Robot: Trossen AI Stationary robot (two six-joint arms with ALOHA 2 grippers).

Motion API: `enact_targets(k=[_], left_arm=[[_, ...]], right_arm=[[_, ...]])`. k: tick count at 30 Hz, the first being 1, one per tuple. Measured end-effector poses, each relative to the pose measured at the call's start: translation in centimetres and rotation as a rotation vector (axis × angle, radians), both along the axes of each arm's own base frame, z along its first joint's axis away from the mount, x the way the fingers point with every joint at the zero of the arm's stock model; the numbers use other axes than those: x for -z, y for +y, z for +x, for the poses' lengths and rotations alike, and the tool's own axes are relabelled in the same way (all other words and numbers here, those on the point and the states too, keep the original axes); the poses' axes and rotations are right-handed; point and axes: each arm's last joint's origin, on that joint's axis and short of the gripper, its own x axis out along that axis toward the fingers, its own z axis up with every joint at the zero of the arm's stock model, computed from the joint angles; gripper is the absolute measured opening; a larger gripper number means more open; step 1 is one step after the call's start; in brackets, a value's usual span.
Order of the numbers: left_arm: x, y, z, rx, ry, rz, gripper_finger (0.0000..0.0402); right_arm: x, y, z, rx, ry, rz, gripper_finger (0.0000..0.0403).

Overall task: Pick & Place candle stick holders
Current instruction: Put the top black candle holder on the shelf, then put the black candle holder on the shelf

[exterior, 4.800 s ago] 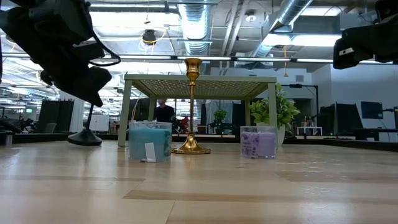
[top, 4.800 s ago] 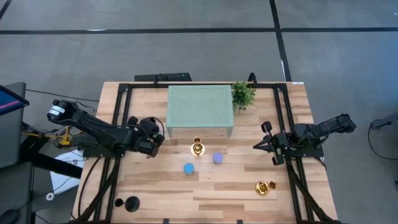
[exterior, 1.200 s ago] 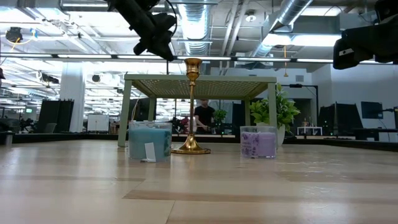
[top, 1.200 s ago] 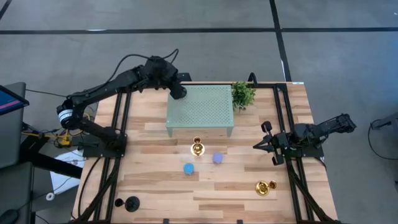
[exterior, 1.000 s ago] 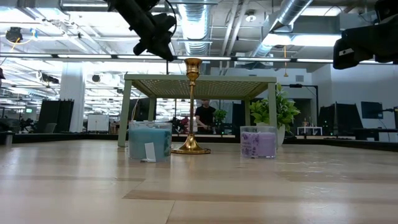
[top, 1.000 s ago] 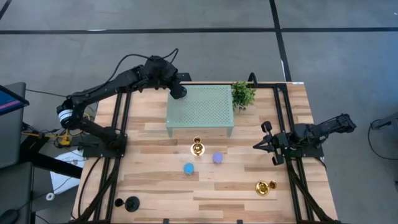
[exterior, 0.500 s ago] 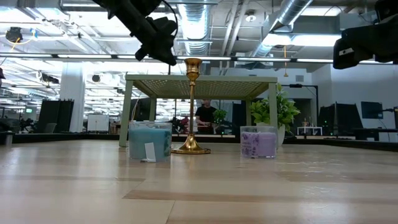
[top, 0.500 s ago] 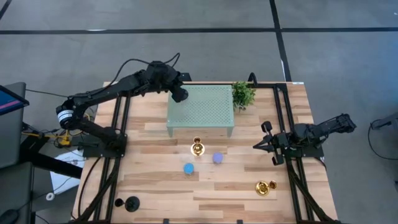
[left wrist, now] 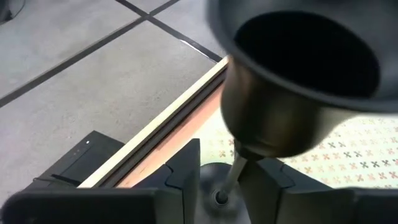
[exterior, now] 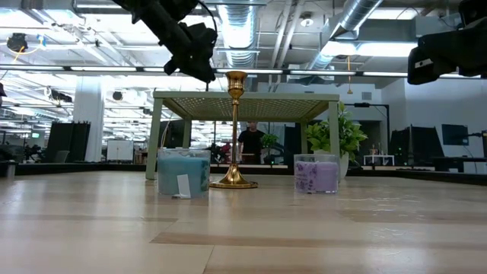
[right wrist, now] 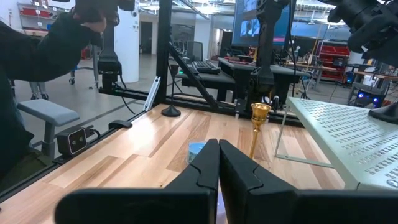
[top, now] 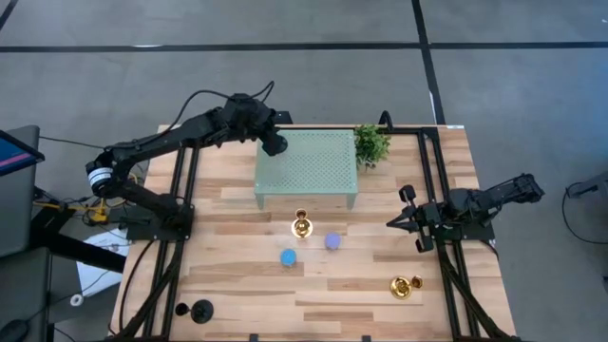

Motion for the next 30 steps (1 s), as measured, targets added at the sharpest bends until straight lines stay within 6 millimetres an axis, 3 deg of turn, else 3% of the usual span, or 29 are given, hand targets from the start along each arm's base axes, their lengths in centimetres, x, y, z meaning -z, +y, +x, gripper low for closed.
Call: enact_targets(k=[13,24,30], left_arm=[[-3.0,-2.5,-3.6,0.036,-0.091,0.042,0.0124],[-0.7,-6.0,-4.8,0.164,-0.014,-0.059,0.0126],[-0.3,-8.3,-5.4,0.360,-0.069,-0.182,0.0126]], right_arm=[[0.0,0.0,0.0,-0.001,0.000,0.000,0.0000],[0.0,0.0,0.0,-0.001,0.001,0.000,0.0000],[0.0,0.0,0.0,-0.001,0.000,0.000,0.0000]])
